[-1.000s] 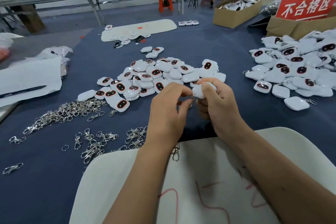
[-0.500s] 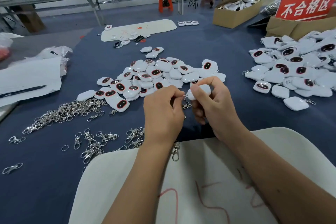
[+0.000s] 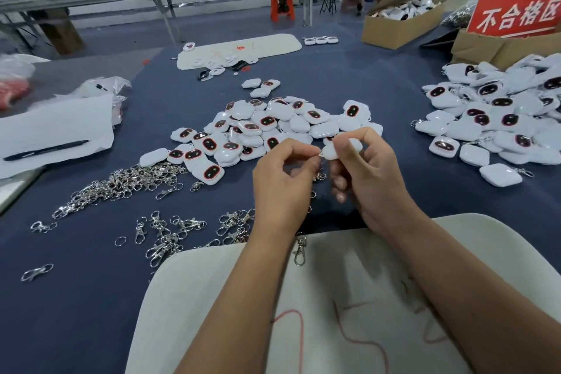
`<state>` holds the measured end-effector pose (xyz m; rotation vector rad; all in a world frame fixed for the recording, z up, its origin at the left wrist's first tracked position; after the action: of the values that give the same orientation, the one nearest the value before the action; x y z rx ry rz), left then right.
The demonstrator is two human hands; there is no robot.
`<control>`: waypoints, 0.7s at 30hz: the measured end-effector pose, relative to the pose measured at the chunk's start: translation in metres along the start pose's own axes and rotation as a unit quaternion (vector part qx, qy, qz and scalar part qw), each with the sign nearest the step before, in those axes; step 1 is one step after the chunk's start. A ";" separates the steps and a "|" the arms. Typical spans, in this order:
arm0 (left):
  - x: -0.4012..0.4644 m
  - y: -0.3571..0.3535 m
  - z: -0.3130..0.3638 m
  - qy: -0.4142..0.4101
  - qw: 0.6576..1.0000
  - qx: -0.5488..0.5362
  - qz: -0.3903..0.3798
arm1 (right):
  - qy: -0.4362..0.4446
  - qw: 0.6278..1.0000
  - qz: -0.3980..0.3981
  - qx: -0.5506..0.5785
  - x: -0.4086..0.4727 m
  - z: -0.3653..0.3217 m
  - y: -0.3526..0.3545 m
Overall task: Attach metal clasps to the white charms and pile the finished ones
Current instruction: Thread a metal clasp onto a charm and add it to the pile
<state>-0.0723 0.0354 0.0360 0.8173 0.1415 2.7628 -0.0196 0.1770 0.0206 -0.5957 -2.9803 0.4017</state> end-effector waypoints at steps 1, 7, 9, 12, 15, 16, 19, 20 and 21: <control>-0.003 -0.004 -0.007 0.039 0.998 -0.052 0.011 | -0.014 1.000 -0.007 0.021 0.001 0.002 0.001; -0.016 -0.010 -0.030 0.181 0.951 -0.243 0.066 | -0.034 0.998 -0.031 0.044 0.005 0.009 -0.001; -0.016 -0.008 -0.032 0.188 0.943 -0.262 0.080 | -0.036 0.997 -0.048 0.041 0.005 0.010 -0.004; -0.016 -0.005 -0.035 0.190 0.941 -0.264 0.097 | -0.045 0.996 -0.071 0.034 0.005 0.013 -0.008; -0.009 0.005 -0.032 0.145 0.969 -0.182 0.085 | -0.049 0.995 -0.077 0.034 0.004 0.013 -0.009; -0.004 0.009 -0.028 0.107 0.984 -0.121 0.072 | -0.049 0.995 -0.075 0.033 0.004 0.014 -0.009; 0.007 0.011 -0.004 -0.030 0.998 0.058 -0.008 | -0.053 0.996 -0.064 0.015 0.005 0.017 -0.007; 0.009 0.006 0.003 -0.068 0.991 0.104 -0.043 | -0.056 0.997 -0.057 0.003 0.006 0.018 -0.006; 0.008 0.001 0.007 -0.098 0.982 0.145 -0.076 | -0.060 0.997 -0.049 -0.010 0.007 0.019 -0.004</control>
<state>-0.0756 0.0366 0.0466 1.0956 0.5544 2.5345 -0.0296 0.1712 0.0032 -0.4387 -3.1145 0.4148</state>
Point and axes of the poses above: each hand's wrist, its own x-axis towards the middle knuckle, its own y-axis out of the back of the hand, z = x × y, the point moved 10 cm from there along x, towards the middle knuckle, and after that the axes turned 14 degrees about -y, right-handed, at the moved point
